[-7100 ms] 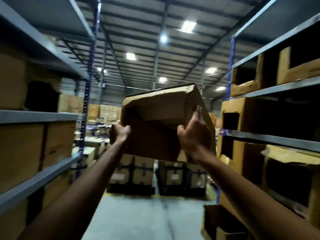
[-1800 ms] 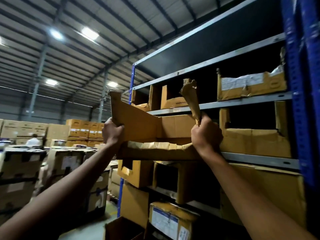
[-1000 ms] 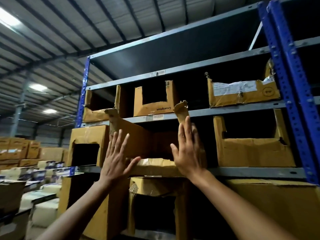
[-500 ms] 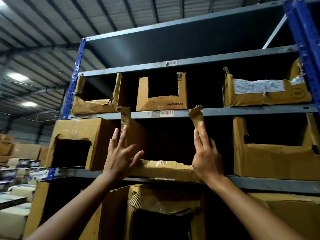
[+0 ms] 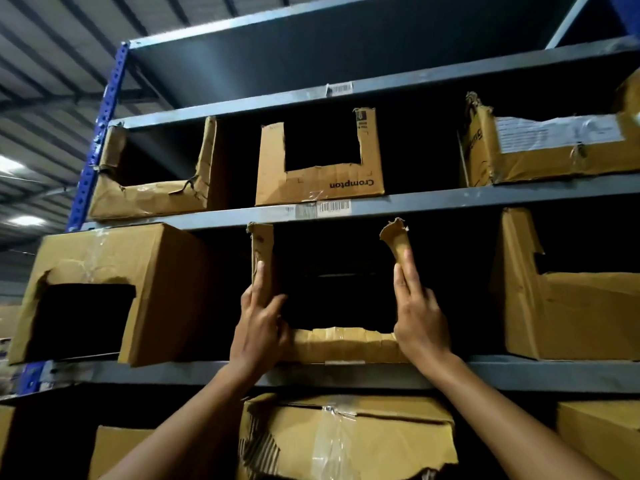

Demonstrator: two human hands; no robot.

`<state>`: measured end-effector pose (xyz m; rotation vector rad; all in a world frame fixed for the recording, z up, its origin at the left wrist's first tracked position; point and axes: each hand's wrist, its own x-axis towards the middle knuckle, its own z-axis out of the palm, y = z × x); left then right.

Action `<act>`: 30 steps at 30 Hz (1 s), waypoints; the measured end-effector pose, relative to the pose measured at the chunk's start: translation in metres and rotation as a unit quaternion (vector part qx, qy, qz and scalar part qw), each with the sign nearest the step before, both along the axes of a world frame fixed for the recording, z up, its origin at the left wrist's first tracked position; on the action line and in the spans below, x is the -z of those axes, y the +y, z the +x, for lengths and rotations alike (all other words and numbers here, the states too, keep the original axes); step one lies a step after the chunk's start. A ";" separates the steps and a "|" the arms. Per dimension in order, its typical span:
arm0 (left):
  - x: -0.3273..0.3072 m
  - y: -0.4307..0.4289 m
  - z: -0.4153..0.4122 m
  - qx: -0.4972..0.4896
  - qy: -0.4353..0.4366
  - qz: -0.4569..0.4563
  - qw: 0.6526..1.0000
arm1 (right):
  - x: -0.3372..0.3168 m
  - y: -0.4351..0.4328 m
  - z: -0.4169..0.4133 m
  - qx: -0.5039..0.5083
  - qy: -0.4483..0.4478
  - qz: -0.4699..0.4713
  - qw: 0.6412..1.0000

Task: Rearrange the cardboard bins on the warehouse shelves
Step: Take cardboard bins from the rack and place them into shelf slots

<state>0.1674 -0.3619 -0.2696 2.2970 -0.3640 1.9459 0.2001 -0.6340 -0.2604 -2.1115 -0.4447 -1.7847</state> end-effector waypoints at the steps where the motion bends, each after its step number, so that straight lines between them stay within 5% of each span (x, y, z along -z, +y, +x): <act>1: 0.000 0.002 0.004 0.002 0.001 -0.003 1.000 | 0.000 0.002 0.004 0.004 0.002 -0.001 1.000; 16: -0.001 0.020 0.024 0.013 0.046 0.047 0.998 | -0.005 0.012 0.000 0.082 0.100 -0.012 0.991; 20: -0.009 0.021 0.009 0.009 0.072 0.030 0.997 | -0.019 0.028 -0.026 0.071 0.134 0.067 0.986; 30: -0.027 0.076 -0.088 0.068 -0.083 0.021 0.994 | -0.019 0.155 -0.121 -0.078 -0.008 0.036 0.996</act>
